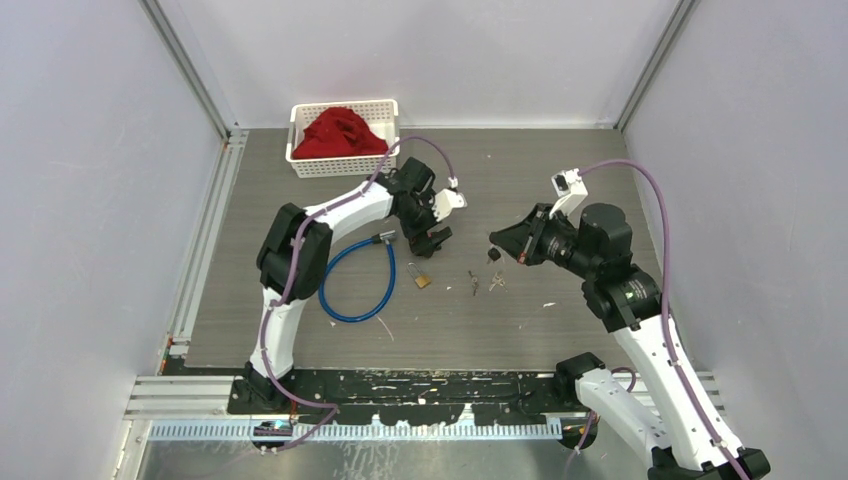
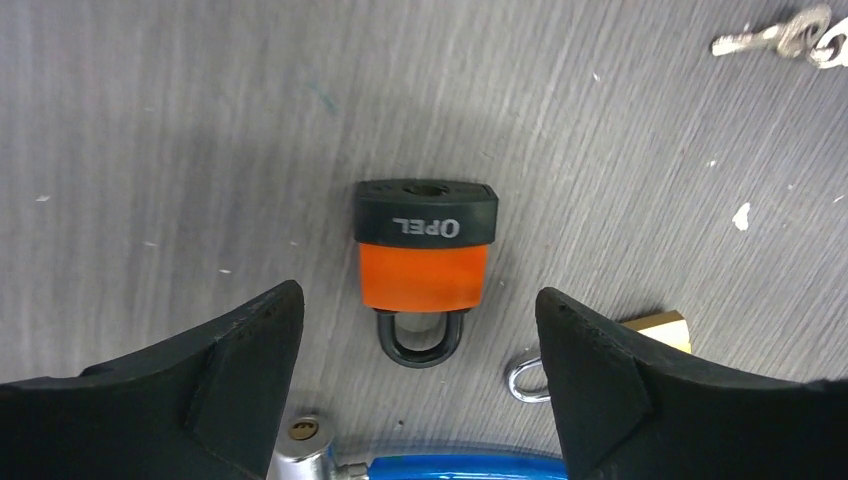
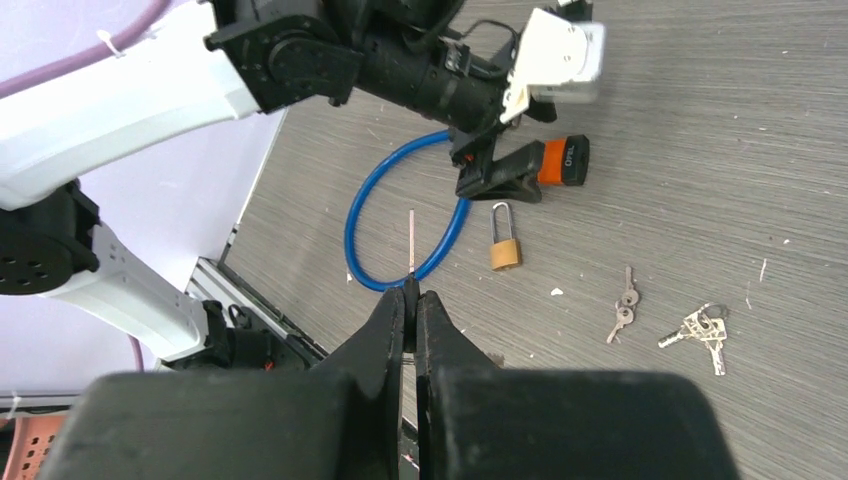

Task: Unlock with the key
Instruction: Pick up the lock from the center of the board.

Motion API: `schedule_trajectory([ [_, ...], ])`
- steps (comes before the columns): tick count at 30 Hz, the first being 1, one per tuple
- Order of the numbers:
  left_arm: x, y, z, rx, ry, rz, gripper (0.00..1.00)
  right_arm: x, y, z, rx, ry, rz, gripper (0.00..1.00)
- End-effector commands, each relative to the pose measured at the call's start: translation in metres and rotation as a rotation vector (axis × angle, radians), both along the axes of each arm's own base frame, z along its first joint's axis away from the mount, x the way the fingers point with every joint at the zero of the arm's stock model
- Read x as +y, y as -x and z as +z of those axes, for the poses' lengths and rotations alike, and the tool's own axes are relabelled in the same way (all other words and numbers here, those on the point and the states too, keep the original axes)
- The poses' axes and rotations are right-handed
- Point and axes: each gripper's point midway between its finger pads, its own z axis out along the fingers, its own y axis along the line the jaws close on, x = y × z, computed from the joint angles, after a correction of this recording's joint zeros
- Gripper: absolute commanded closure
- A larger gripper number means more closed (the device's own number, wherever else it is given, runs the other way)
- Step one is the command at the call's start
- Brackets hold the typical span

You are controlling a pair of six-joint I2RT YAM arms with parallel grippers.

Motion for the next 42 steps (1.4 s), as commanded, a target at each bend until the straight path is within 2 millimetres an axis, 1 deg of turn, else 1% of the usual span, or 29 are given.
schedule_trajectory([
  [1, -0.005, 0.002, -0.006, -0.030, 0.018, -0.056, 0.16, 0.007, 0.002, 0.040, -0.078, -0.069, 0.031, 0.99],
  [3, -0.005, 0.003, -0.009, -0.025, 0.013, -0.059, 0.17, 0.008, 0.002, 0.044, -0.081, -0.073, 0.040, 0.99],
  [8, -0.009, 0.003, -0.009, -0.032, 0.036, -0.064, 0.22, 0.010, 0.003, 0.051, -0.088, -0.081, 0.055, 0.99],
  [12, -0.012, 0.008, -0.016, -0.015, 0.038, -0.077, 0.33, 0.009, 0.004, 0.049, -0.089, -0.080, 0.053, 0.99],
  [15, -0.011, 0.014, -0.023, -0.013, 0.023, -0.100, 0.45, 0.009, 0.004, 0.049, -0.087, -0.076, 0.050, 0.99],
  [17, -0.009, 0.019, -0.025, -0.030, 0.004, -0.118, 0.59, 0.009, 0.003, 0.050, -0.088, -0.073, 0.050, 0.99],
  [18, -0.007, 0.022, -0.023, -0.039, 0.000, -0.130, 0.67, 0.009, 0.002, 0.051, -0.088, -0.073, 0.050, 0.99],
  [21, -0.006, 0.033, -0.007, -0.071, 0.031, -0.166, 0.93, 0.013, 0.001, 0.056, -0.093, -0.090, 0.065, 0.99],
  [22, -0.004, 0.036, 0.001, -0.082, 0.039, -0.170, 0.99, 0.014, 0.000, 0.058, -0.094, -0.095, 0.071, 0.99],
  [23, -0.002, 0.039, 0.009, -0.088, 0.040, -0.173, 1.00, 0.016, -0.001, 0.059, -0.092, -0.100, 0.079, 0.99],
  [25, 0.006, 0.045, 0.027, -0.107, 0.036, -0.188, 1.00, 0.018, -0.004, 0.061, -0.090, -0.110, 0.086, 0.99],
  [26, 0.011, 0.047, 0.042, -0.141, 0.034, -0.197, 1.00, 0.019, -0.005, 0.062, -0.090, -0.114, 0.088, 0.99],
  [29, 0.028, 0.057, 0.078, -0.209, 0.023, -0.237, 1.00, 0.020, -0.008, 0.065, -0.094, -0.116, 0.086, 0.99],
  [31, 0.038, 0.062, 0.111, -0.269, 0.034, -0.259, 1.00, 0.020, -0.010, 0.067, -0.098, -0.112, 0.082, 0.99],
  [33, 0.050, 0.074, 0.147, -0.303, 0.069, -0.288, 1.00, 0.020, -0.012, 0.067, -0.097, -0.107, 0.077, 0.99],
  [36, 0.071, 0.105, 0.197, -0.310, 0.145, -0.362, 1.00, 0.020, -0.013, 0.072, -0.108, -0.111, 0.080, 0.99],
  [37, 0.079, 0.114, 0.213, -0.339, 0.169, -0.384, 1.00, 0.021, -0.012, 0.074, -0.114, -0.114, 0.086, 0.99],
  [38, 0.087, 0.127, 0.235, -0.413, 0.204, -0.415, 1.00, 0.022, -0.013, 0.074, -0.116, -0.114, 0.091, 0.99],
  [39, 0.094, 0.139, 0.248, -0.488, 0.227, -0.448, 1.00, 0.023, -0.012, 0.075, -0.116, -0.114, 0.105, 0.99],
  [40, 0.100, 0.152, 0.267, -0.586, 0.256, -0.492, 1.00, 0.025, -0.012, 0.075, -0.116, -0.113, 0.113, 0.99],
  [41, 0.104, 0.166, 0.280, -0.690, 0.289, -0.538, 1.00, 0.026, -0.013, 0.074, -0.115, -0.112, 0.122, 0.99],
  [42, 0.105, 0.174, 0.286, -0.790, 0.323, -0.579, 1.00, 0.027, -0.013, 0.074, -0.117, -0.112, 0.130, 0.99],
])
